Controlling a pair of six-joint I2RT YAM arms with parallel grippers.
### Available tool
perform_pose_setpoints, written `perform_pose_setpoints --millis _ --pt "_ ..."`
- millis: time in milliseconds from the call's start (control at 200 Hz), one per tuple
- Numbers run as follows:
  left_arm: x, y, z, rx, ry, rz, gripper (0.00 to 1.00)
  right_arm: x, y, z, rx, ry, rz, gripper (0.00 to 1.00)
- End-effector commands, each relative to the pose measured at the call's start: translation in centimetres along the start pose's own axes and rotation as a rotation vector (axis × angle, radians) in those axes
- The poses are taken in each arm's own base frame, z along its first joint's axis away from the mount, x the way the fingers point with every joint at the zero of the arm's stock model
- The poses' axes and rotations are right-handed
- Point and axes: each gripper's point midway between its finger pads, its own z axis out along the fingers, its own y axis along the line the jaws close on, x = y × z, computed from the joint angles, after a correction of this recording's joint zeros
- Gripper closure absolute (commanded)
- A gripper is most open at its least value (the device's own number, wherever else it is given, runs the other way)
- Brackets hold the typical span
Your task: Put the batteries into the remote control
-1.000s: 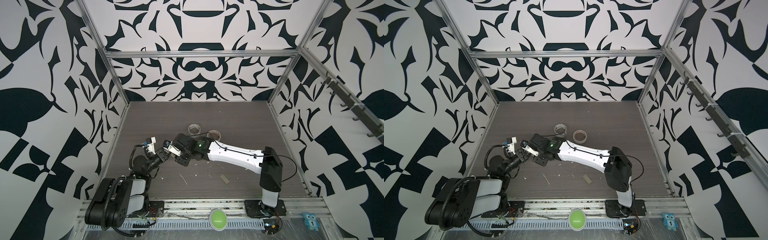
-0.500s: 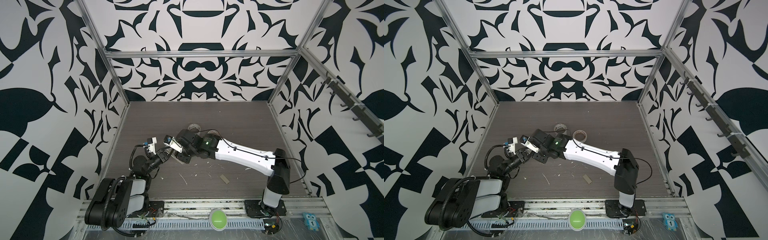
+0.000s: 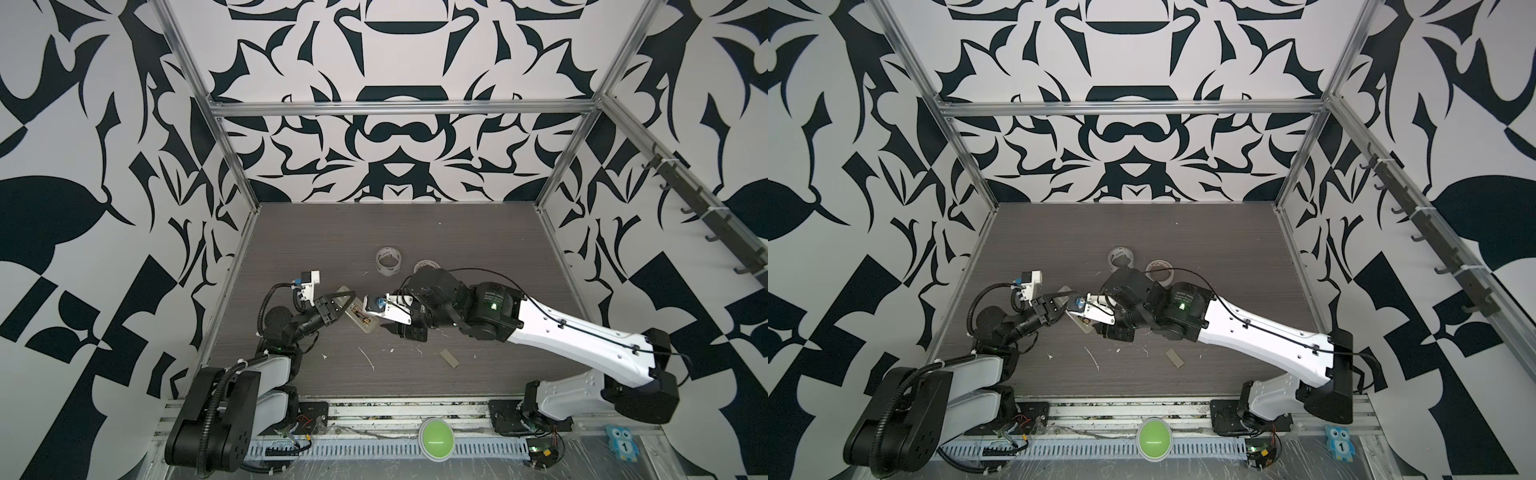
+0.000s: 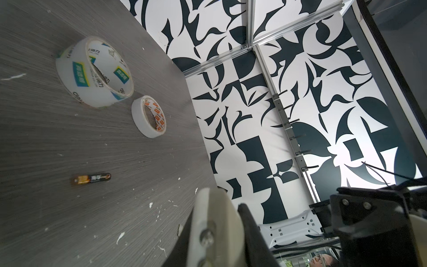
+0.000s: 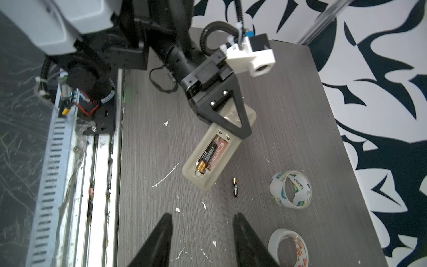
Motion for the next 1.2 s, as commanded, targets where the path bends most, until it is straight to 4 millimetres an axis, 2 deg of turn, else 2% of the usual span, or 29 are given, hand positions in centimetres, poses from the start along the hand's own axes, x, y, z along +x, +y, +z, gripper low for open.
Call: perform_pose_setpoints --millis 0,185,405,765,1195 --pt "0.4 -1.7 0.3 0.046 0.047 0.003 1.0 -0.3 0.7 0.2 -0.024 -0.031 -0.114 0.51" --pt "1.4 -2.4 0.8 0.059 0.096 -0.006 1.0 0.3 1.8 1.9 -0.068 0.014 -0.169 0.52" --pt "3.3 -3.0 1.1 0.074 0.168 -0.02 1.0 0.0 2.2 3.2 -0.064 0.032 -0.235 0.62" --pt "4.2 -3.4 0.9 0.052 0.197 -0.009 1.0 0.6 2.8 4.4 -0.073 0.084 -0.289 0.76" --pt "4.4 -3.5 1.0 0.057 0.209 -0.015 1.0 1.0 3.0 4.7 -0.078 0.099 -0.307 0.77"
